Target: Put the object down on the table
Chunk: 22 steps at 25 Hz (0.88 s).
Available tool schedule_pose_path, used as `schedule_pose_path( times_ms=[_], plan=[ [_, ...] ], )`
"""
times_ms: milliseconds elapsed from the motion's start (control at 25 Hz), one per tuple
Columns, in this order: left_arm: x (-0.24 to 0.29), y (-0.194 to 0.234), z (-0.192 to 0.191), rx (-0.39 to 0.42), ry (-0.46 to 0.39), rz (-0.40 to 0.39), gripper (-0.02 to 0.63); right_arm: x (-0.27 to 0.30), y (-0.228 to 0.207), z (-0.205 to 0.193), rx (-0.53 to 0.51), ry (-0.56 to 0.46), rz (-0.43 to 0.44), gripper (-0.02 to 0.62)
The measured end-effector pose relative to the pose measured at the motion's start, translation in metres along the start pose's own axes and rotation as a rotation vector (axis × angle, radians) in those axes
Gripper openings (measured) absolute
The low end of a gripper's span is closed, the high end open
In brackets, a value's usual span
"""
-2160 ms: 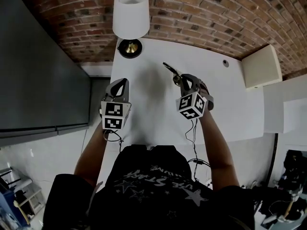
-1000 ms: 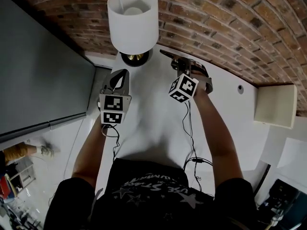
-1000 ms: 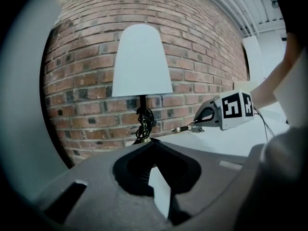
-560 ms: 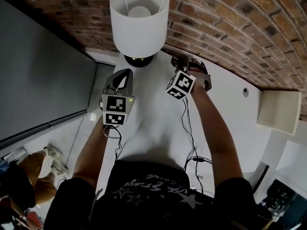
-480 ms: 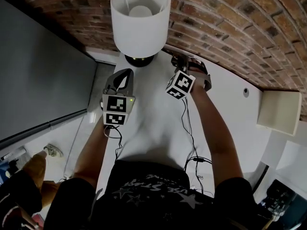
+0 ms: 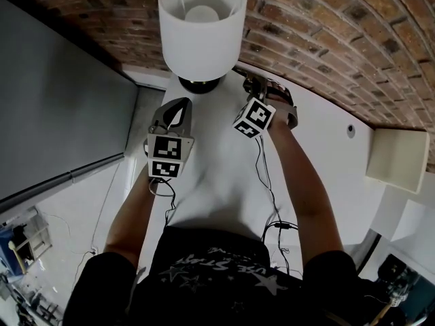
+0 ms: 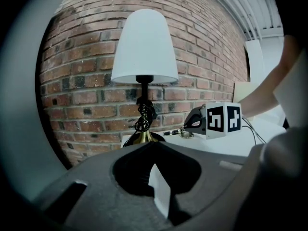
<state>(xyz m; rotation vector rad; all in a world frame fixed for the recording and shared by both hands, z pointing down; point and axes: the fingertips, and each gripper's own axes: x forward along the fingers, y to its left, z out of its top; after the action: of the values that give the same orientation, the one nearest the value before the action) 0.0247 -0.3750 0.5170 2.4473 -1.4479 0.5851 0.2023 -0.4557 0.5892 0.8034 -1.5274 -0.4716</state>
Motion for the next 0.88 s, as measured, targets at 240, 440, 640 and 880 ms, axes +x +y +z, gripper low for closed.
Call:
schedule_pose_path(
  times_ms=[240,440,640,880],
  plan=[
    [-0.0001,-0.0026,-0.0014,-0.003,0.003,-0.008,0.017,-0.0025,0.0001,0.0028,-0.019,-0.032,-0.006,0.006],
    [0.0006,-0.0044,-0.0034,-0.007,0.006,-0.014,0.017,-0.0026,0.0021,0.0007,-0.033,-0.046,-0.012,0.006],
    [-0.0024,-0.0045,-0.0013,-0.007,0.001,-0.011,0.017,-0.0019,0.0067,-0.0032,-0.032,-0.043,0.006,0.08],
    [-0.0068,-0.0042,0.0017,-0.008,-0.005,-0.01,0.017,-0.007,0.0093,-0.0034,-0.035,-0.049,0.013,0.104]
  ],
)
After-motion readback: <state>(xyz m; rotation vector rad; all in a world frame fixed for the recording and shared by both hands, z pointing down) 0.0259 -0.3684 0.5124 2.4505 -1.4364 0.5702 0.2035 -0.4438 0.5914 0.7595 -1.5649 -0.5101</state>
